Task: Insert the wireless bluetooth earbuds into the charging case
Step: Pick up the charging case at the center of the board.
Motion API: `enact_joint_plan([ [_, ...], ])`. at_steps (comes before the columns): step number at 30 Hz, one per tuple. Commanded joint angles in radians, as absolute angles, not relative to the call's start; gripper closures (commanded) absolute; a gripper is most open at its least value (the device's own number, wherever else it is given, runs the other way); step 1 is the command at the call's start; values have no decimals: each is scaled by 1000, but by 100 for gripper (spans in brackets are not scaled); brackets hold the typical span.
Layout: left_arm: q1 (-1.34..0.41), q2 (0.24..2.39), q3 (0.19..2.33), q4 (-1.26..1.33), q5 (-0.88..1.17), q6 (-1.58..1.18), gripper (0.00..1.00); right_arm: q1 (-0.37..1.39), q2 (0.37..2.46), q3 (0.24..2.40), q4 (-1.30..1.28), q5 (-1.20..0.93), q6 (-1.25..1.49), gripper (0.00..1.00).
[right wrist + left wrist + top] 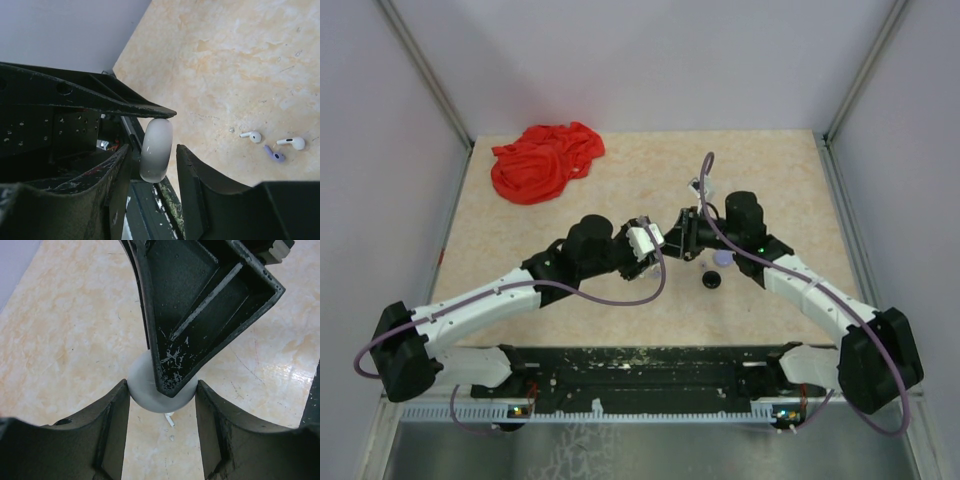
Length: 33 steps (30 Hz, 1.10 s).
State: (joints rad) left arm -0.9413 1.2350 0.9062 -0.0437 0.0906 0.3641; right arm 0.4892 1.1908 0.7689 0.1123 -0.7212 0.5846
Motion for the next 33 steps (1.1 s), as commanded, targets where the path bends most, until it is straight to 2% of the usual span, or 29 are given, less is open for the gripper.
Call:
enact_joint_plan([
  [1, -949, 1219, 921, -3, 112, 370, 51, 504, 1200, 828, 162, -754, 571, 61],
  [4, -948, 1216, 916, -3, 111, 368, 50, 505, 1197, 830, 161, -753, 570, 73],
  [6, -948, 1214, 911, -3, 102, 367, 46, 505, 1192, 830, 161, -752, 565, 78],
  [8, -948, 1205, 901, 0, 79, 352, 37, 505, 1188, 832, 160, -750, 559, 85],
  [11, -947, 1164, 862, 26, 44, 321, 22, 505, 1179, 837, 162, -756, 554, 89],
  [14, -939, 1118, 830, 37, 64, 294, 15, 505, 1167, 844, 162, -753, 542, 89],
  [20, -807, 1020, 768, 73, 322, 158, 10, 505, 1134, 845, 204, -748, 521, 89],
  [27, -562, 959, 664, 326, 723, -123, 9, 505, 1106, 822, 303, -786, 523, 89],
  [33, -502, 1018, 633, 536, 866, -326, 12, 505, 1094, 786, 436, -837, 545, 90],
])
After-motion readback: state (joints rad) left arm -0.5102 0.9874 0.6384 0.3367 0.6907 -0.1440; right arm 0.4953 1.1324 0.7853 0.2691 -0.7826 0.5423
